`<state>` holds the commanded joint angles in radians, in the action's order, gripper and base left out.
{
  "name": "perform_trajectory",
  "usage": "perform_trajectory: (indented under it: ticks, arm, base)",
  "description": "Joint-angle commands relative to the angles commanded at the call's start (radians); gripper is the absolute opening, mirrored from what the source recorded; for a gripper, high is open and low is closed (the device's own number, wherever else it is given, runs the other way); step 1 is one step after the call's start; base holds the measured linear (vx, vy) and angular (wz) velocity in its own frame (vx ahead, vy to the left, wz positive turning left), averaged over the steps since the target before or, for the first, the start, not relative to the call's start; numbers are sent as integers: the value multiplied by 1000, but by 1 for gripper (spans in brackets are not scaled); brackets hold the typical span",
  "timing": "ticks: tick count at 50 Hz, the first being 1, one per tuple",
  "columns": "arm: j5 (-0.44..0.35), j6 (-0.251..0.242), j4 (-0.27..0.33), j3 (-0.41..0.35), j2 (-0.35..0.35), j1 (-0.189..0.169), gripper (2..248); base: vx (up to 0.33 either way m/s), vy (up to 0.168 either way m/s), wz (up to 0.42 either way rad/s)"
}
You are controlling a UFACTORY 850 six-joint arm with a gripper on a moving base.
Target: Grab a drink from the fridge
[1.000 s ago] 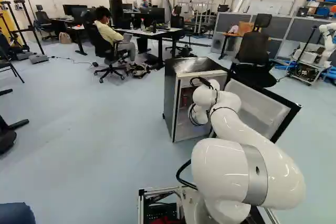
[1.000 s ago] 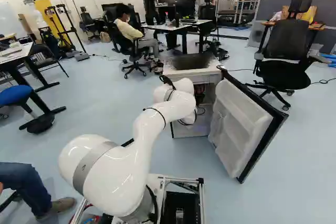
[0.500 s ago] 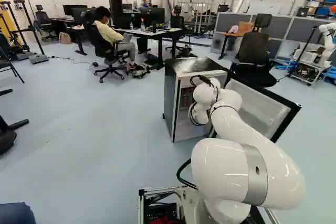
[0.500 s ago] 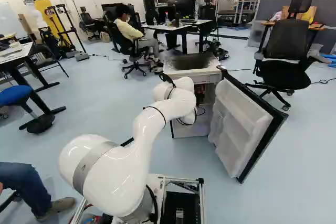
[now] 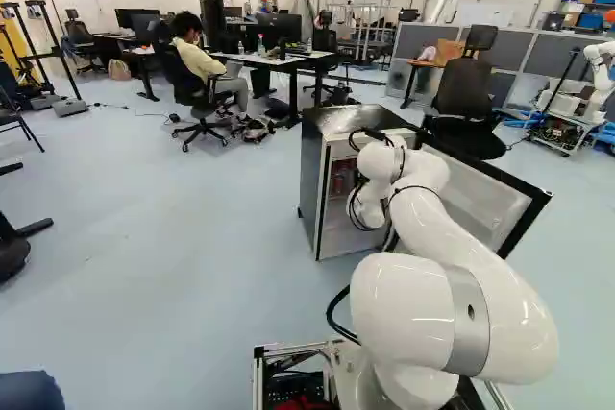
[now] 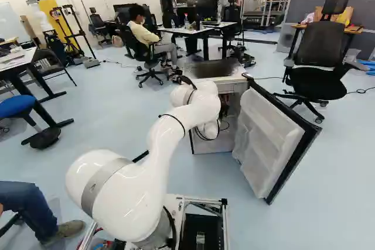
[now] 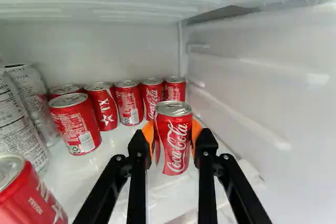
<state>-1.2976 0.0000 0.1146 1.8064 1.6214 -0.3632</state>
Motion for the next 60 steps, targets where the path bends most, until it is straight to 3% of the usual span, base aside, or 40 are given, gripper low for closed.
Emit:
perform_trajectory:
  ticks: [29, 60]
  arm:
    - [0, 0, 0, -218, -124, -18, 92]
    - [0, 0, 0, -504, -332, -37, 92]
  base:
    - [0, 0, 0]
    - [0, 0, 0]
